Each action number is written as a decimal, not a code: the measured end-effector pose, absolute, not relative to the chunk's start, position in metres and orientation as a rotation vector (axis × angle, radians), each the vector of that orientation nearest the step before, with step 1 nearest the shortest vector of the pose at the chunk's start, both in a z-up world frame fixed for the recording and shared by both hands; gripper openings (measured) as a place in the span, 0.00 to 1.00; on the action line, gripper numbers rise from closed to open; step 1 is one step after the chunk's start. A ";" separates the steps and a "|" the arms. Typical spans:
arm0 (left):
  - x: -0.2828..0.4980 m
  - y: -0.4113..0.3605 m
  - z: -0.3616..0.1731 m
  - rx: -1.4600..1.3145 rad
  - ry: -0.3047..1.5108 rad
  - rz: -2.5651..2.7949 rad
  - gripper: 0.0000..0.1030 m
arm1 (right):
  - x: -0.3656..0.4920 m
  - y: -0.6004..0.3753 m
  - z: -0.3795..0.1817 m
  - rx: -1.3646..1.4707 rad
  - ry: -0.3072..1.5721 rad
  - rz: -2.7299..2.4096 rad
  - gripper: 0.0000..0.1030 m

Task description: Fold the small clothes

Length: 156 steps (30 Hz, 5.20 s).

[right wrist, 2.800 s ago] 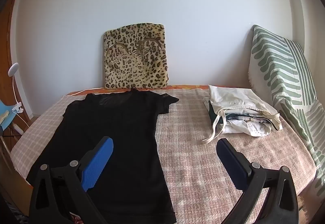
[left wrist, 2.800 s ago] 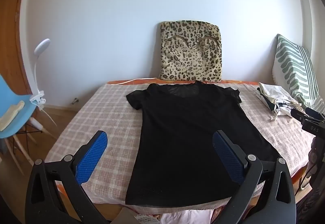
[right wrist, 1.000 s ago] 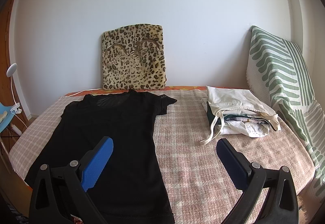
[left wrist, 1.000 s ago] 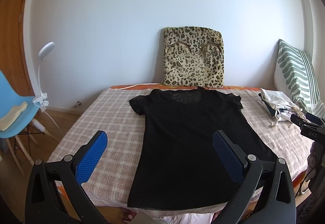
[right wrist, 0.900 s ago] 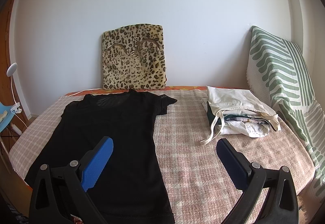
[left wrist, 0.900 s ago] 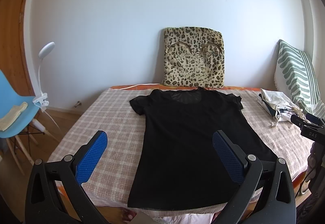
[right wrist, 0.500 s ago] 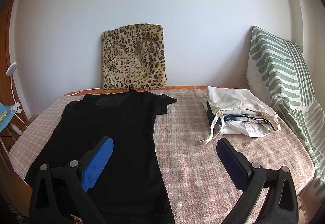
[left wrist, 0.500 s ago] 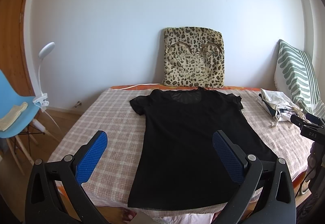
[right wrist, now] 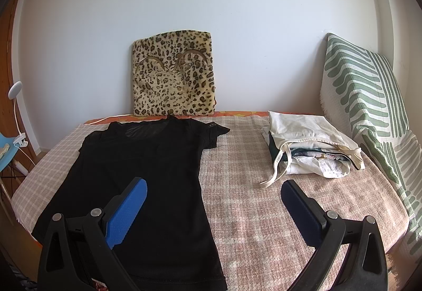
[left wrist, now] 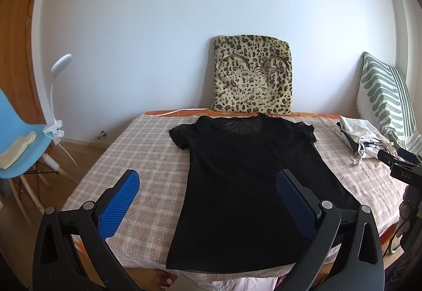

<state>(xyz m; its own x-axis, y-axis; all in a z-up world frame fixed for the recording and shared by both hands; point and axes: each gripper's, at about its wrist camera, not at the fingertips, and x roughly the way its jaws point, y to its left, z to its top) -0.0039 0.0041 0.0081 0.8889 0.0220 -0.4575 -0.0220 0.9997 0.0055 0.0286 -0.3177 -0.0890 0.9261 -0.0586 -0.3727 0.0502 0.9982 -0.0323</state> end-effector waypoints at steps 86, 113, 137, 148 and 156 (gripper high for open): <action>0.040 0.110 -0.146 -0.366 1.039 -0.253 0.22 | 0.385 0.081 -0.118 -0.090 0.909 0.540 0.68; 0.065 0.111 -0.151 -0.497 1.060 -0.307 0.07 | 0.488 0.159 -0.203 -0.372 0.953 0.373 0.38; 0.059 0.089 -0.127 -0.443 0.994 -0.388 0.04 | 0.476 0.090 -0.118 -0.357 0.823 0.315 0.01; 0.070 0.049 -0.118 -0.381 0.998 -0.493 0.04 | 0.483 0.027 -0.111 -0.329 0.815 0.228 0.01; 0.076 0.023 -0.126 -0.349 1.034 -0.536 0.04 | 0.486 -0.022 -0.115 -0.313 0.823 0.155 0.00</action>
<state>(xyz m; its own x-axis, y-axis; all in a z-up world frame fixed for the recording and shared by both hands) 0.0757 0.0230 -0.1259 0.4016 -0.5724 -0.7149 0.2536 0.8196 -0.5138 0.4865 -0.0225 -0.1148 0.6723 0.0146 -0.7401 -0.2552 0.9431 -0.2133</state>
